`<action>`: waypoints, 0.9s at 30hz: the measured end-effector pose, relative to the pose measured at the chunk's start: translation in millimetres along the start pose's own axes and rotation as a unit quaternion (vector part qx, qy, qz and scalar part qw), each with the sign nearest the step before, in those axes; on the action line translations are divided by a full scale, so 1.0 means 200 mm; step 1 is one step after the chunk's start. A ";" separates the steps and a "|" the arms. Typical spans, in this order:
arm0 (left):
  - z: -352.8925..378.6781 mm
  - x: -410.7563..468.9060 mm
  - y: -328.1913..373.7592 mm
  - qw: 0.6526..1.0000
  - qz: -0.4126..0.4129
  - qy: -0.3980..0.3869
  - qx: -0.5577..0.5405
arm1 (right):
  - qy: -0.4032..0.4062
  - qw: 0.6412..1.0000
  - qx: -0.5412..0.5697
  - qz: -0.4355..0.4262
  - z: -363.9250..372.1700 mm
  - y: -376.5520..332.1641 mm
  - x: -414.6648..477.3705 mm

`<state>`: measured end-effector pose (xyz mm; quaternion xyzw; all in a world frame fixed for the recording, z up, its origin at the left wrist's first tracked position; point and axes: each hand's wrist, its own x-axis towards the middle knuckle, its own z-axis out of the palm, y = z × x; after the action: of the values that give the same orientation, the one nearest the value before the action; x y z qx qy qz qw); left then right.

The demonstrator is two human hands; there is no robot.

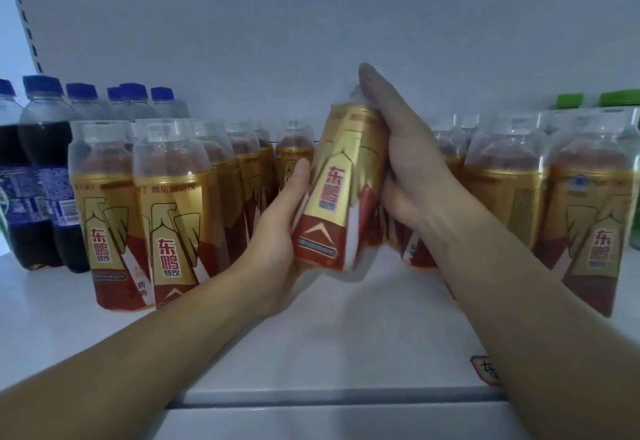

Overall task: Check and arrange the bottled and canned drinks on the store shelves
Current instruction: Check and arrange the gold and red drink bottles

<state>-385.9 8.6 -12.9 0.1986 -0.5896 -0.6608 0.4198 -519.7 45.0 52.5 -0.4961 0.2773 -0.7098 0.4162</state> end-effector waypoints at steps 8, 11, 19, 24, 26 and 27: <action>0.03 -0.01 -0.01 0.999 -0.002 -0.020 0.037 | 0.068 0.988 -0.109 -0.083 0.00 0.02 0.02; 0.01 0.00 -0.02 0.999 0.021 0.003 0.044 | 0.044 0.994 -0.091 -0.046 0.00 0.03 0.01; 0.01 -0.01 0.00 0.998 -0.032 -0.050 0.000 | 0.063 0.992 -0.098 -0.052 0.01 0.02 0.00; -0.01 -0.01 0.01 0.997 -0.027 -0.015 -0.068 | 0.022 0.994 -0.104 0.012 0.02 0.05 0.02; -0.02 -0.01 0.02 0.992 -0.065 -0.026 -0.106 | 0.009 0.995 -0.098 0.022 0.02 0.05 0.02; -0.02 -0.01 0.03 0.991 -0.073 -0.030 -0.112 | 0.016 0.995 -0.098 0.010 0.01 0.04 0.02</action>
<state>-379.8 8.2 -9.4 0.1733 -0.5084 -0.7569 0.3722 -515.4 36.5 48.9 -0.5206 0.3572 -0.6828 0.3676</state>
